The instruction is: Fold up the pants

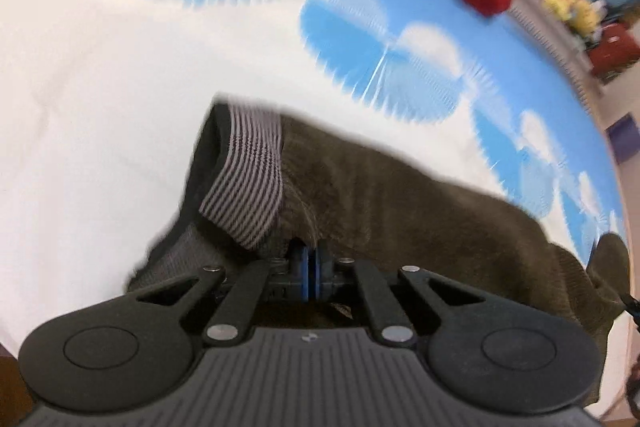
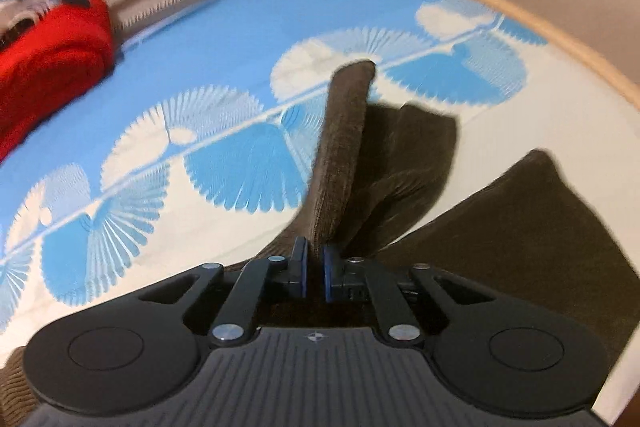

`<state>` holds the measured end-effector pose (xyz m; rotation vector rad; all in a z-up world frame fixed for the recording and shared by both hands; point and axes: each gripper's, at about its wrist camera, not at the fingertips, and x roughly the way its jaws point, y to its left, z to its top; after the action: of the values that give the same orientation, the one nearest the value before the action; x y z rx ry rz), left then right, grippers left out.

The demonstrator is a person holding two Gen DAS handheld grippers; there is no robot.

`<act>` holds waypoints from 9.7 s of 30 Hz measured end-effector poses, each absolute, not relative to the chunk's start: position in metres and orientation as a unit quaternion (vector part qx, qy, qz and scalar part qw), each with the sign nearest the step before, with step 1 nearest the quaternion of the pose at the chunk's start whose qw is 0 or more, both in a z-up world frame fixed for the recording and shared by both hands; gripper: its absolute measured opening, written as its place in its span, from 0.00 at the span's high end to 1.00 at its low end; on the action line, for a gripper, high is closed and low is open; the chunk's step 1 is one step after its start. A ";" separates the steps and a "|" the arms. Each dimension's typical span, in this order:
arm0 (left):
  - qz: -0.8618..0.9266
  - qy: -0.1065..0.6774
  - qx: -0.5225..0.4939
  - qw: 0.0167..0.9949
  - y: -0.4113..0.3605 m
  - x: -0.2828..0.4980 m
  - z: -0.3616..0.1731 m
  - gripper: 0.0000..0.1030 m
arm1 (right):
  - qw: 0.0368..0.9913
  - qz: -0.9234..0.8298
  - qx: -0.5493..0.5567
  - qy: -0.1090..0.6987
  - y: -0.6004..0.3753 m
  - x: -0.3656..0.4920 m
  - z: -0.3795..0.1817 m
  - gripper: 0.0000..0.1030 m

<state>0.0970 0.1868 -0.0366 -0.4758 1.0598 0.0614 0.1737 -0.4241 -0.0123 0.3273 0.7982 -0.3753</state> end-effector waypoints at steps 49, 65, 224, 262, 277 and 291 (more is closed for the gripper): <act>0.098 0.547 -0.243 0.795 0.213 0.097 -0.063 0.92 | 0.844 -0.298 0.346 0.282 -0.600 0.057 -0.019 0.93; 0.069 0.538 -0.226 0.809 0.225 0.080 -0.044 1.00 | 0.739 -0.351 0.443 0.366 -0.643 -0.002 -0.068 0.62; -0.065 0.475 0.104 0.871 0.019 0.090 -0.026 0.26 | 0.890 0.227 -0.154 0.364 -0.188 0.032 -0.012 0.79; -0.243 0.496 0.066 0.831 -0.042 0.065 -0.028 0.40 | 0.904 -0.099 0.154 0.387 -0.337 0.026 -0.006 0.47; -0.279 0.516 0.129 0.799 -0.080 0.047 -0.053 0.64 | 0.805 -0.146 0.305 0.488 -0.374 0.025 -0.068 0.33; -0.262 0.494 0.062 0.827 -0.067 0.061 -0.028 0.40 | 0.894 -0.079 0.134 0.421 -0.323 0.022 -0.020 0.70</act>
<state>0.0606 -0.0670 -0.0277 0.1327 1.0493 -0.5571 0.0221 -0.3227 -0.0203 0.2771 0.8732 -0.1634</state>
